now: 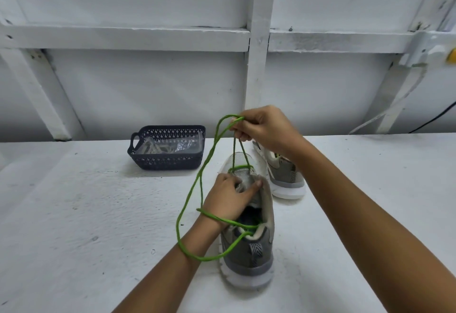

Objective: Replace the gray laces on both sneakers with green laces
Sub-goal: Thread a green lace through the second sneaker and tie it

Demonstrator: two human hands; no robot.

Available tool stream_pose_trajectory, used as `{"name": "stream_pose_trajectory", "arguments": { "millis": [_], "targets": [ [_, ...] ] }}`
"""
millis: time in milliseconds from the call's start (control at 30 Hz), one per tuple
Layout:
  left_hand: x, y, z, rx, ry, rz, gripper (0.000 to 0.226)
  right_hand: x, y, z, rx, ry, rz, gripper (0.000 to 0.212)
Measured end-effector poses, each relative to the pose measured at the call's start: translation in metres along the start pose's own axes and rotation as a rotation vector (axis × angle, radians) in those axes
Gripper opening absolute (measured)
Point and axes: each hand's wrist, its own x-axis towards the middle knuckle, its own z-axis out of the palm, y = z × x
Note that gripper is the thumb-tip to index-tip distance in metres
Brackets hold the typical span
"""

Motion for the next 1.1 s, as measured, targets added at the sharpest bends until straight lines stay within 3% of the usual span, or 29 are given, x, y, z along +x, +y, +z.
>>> {"name": "stream_pose_trajectory", "arguments": {
  "millis": [500,600,700,767,900,1033,1100],
  "targets": [
    [0.001,-0.001,-0.004,-0.101,0.003,0.108,0.048,-0.016,-0.001,0.009,0.165,0.002,0.033,0.02],
    [0.003,-0.01,-0.018,-0.434,-0.046,-0.005,0.031,-0.016,0.002,0.008,0.181,0.059,0.071,0.025],
    [0.003,-0.024,-0.045,-1.054,-0.201,-0.129,0.041,-0.015,0.004,0.007,0.253,0.127,0.129,0.027],
    [-0.003,-0.036,-0.062,-1.276,-0.351,-0.1,0.041,-0.014,0.007,0.007,0.313,0.185,0.174,0.027],
    [-0.01,-0.051,-0.081,-1.458,-0.861,-0.01,0.048,-0.006,0.013,0.006,0.394,0.312,0.264,0.021],
    [-0.005,-0.063,-0.094,-1.419,-1.127,0.146,0.064,-0.003,0.016,0.006,0.499,0.407,0.341,0.019],
    [0.0,-0.072,-0.106,-1.385,-1.242,0.167,0.062,-0.003,0.018,0.006,0.507,0.421,0.353,0.018]
  ]
}}
